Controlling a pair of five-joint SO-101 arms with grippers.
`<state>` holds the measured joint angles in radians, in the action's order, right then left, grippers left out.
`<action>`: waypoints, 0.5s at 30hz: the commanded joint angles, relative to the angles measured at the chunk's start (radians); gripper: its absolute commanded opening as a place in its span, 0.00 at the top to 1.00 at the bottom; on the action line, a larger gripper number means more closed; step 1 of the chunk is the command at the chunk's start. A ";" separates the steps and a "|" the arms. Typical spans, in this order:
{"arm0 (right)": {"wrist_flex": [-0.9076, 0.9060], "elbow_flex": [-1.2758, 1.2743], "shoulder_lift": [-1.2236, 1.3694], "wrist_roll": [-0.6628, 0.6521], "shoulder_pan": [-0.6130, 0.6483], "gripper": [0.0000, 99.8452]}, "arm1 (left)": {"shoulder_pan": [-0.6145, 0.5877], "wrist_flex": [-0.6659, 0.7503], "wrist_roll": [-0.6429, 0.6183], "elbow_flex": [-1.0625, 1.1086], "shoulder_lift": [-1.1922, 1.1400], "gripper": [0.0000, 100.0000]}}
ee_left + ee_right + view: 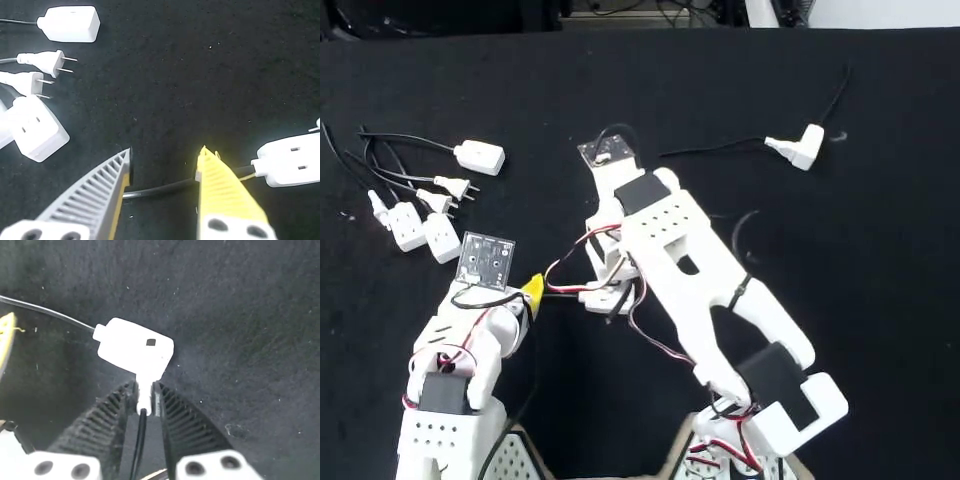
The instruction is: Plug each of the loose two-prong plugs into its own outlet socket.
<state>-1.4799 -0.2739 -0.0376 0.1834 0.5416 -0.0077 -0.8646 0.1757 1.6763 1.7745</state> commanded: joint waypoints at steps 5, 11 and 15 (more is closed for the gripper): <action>-0.118 0.091 -0.008 -0.209 0.068 0.99 | 0.001 0.017 0.008 0.018 0.009 0.78; -0.123 0.042 -0.010 -0.269 0.086 0.99 | -0.002 0.017 0.008 0.018 0.009 0.78; -0.155 0.016 -0.010 -0.361 0.086 0.99 | -0.001 0.017 0.008 0.018 0.009 0.78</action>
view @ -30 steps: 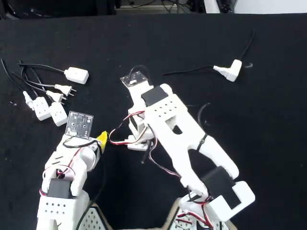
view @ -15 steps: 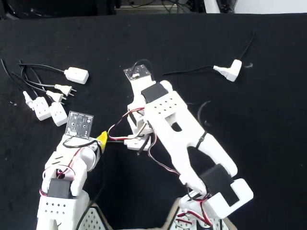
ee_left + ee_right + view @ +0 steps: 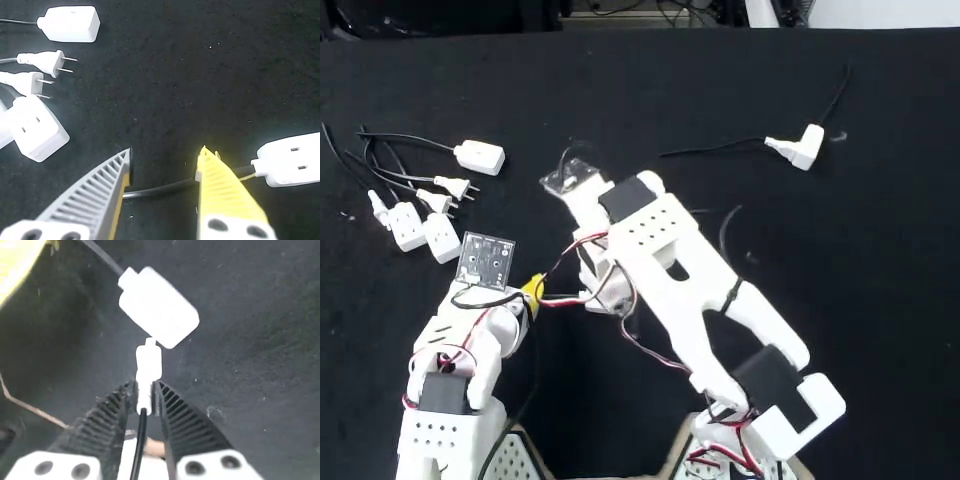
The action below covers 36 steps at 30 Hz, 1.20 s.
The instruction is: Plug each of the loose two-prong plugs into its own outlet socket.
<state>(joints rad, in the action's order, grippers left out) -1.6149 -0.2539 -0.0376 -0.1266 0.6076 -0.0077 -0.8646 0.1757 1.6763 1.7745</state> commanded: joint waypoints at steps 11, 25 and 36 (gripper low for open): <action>0.155 -0.131 -0.002 -0.081 0.012 0.99 | -0.002 0.017 0.008 0.018 0.009 0.78; 0.276 -0.122 -0.002 -0.137 -0.149 0.99 | -0.004 0.017 0.008 0.018 0.009 0.78; 0.180 -0.133 -0.001 -0.008 -0.163 0.99 | -0.002 0.017 0.008 0.018 0.009 0.78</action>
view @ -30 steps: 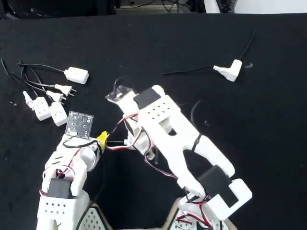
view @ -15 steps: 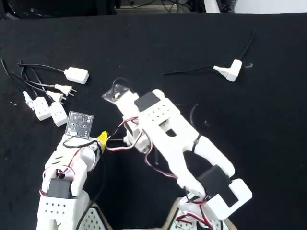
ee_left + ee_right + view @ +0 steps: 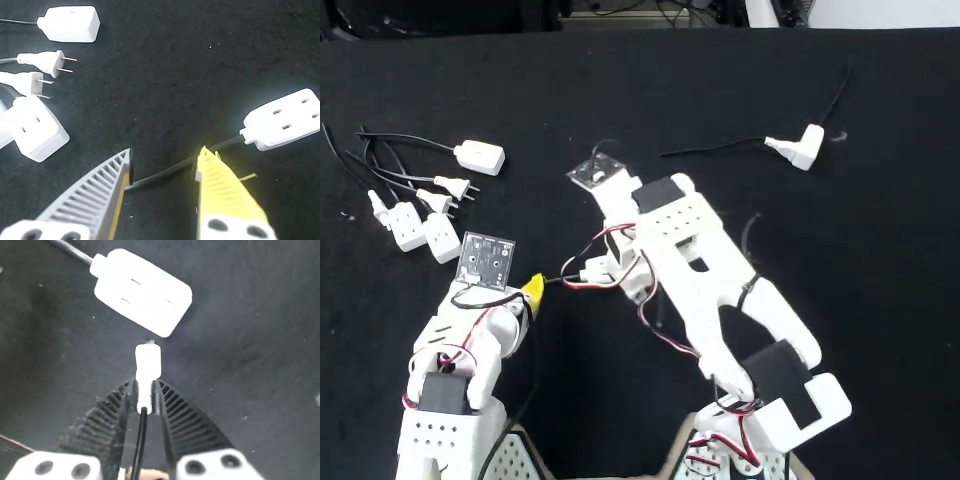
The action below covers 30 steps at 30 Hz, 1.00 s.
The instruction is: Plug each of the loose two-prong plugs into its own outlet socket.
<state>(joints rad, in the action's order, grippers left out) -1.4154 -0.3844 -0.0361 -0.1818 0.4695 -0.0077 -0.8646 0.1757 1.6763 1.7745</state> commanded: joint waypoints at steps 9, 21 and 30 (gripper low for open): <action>-0.035 -0.010 -0.002 0.052 -0.025 0.99 | -0.004 0.017 0.008 0.018 0.009 0.78; -0.028 -0.013 -0.002 -0.209 -0.025 0.97 | -0.007 0.017 0.008 0.018 0.009 0.78; 0.014 -0.045 -0.002 -0.221 -0.068 0.95 | -0.005 0.017 0.008 0.018 0.009 0.78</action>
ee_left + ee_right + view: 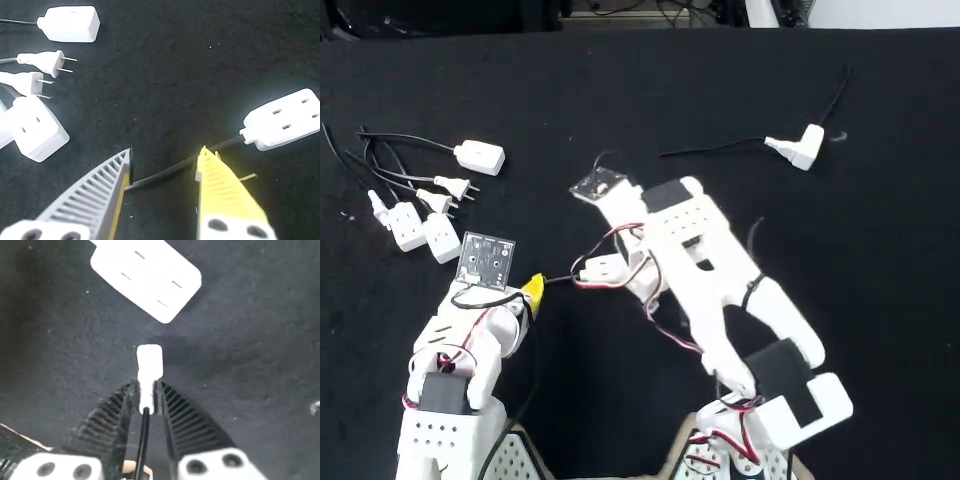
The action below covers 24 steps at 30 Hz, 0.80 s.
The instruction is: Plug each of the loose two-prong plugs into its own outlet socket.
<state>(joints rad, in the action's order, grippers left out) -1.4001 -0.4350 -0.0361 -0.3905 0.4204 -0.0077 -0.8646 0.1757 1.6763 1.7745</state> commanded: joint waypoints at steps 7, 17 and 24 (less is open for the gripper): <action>-0.071 0.010 -0.002 -0.124 -0.015 0.93 | -0.005 0.017 0.008 0.018 0.009 0.78; -0.083 0.005 -0.002 -0.180 -0.025 0.93 | -0.007 0.017 0.008 0.018 0.009 0.78; -0.051 -0.153 -0.056 -0.313 -0.124 0.90 | -0.001 0.017 0.008 0.018 0.009 0.78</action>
<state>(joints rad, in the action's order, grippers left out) -1.5228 -0.5086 -0.0376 -0.6743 0.3422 -0.0077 -0.8646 0.1757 1.6763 1.7745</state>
